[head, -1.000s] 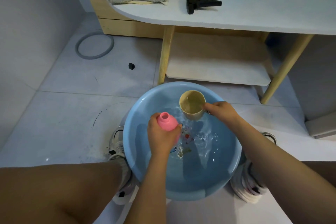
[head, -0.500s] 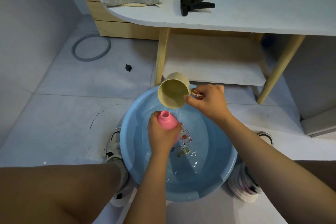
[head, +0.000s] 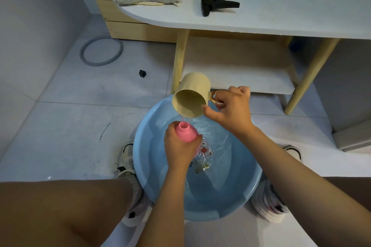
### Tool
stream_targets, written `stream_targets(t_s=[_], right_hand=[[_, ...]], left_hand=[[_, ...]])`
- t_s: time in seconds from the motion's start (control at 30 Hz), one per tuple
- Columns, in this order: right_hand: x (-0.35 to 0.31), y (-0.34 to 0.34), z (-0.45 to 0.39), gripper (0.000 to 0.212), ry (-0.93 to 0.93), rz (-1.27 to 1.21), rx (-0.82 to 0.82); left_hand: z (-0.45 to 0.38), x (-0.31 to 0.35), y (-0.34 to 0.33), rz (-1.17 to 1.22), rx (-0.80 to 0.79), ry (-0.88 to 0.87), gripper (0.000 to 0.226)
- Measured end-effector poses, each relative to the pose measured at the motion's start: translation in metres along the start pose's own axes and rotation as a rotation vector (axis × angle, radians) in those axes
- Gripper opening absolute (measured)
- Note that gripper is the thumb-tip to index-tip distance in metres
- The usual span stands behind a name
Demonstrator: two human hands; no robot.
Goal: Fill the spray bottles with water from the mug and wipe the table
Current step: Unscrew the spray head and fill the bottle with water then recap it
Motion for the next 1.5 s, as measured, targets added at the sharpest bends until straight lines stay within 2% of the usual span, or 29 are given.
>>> stream_targets(t_s=[0.33, 0.53, 0.9, 1.37, 1.5], right_hand=[[-0.007, 0.0038, 0.0002, 0.042, 0.113, 0.036, 0.11], [-0.0064, 0.003, 0.0004, 0.042, 0.157, 0.063, 0.148], [-0.0074, 0.0032, -0.0004, 0.041, 0.232, 0.078, 0.198], [-0.0061, 0.0011, -0.0003, 0.038, 0.336, 0.095, 0.21], [-0.0051, 0.0006, 0.0005, 0.037, 0.35, 0.086, 0.205]], left_hand=[[-0.0001, -0.0012, -0.0025, -0.009, -0.015, 0.006, 0.068], [0.0, -0.0033, -0.0028, -0.003, -0.002, -0.008, 0.061], [-0.0008, -0.0038, -0.0029, -0.003, 0.0, -0.017, 0.059], [-0.003, -0.0067, -0.0055, -0.002, -0.003, 0.004, 0.07], [-0.0031, -0.0065, -0.0052, 0.007, 0.014, -0.014, 0.064]])
Point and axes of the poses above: each hand's wrist, its own z-axis away from the middle knuckle, its own y-axis out of the back of the hand, x = y × z, the point moved 2 cm from there along -z, towards the middle knuckle, and after that the axes turned 7 degrees about -y, right-handed, at the moved point
